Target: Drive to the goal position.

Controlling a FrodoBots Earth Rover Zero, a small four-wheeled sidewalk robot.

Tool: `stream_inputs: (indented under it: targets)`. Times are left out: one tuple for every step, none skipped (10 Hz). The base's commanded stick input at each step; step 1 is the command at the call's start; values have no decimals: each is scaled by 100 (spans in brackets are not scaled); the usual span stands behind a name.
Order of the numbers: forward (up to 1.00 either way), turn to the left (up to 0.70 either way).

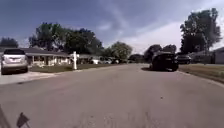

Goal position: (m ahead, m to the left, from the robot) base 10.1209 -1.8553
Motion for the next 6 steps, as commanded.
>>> stream_inputs:
  targets:
    - [70,1]
    - [70,3]
    - [70,3]
    - [70,3]
    - [70,3]
    - [70,3]
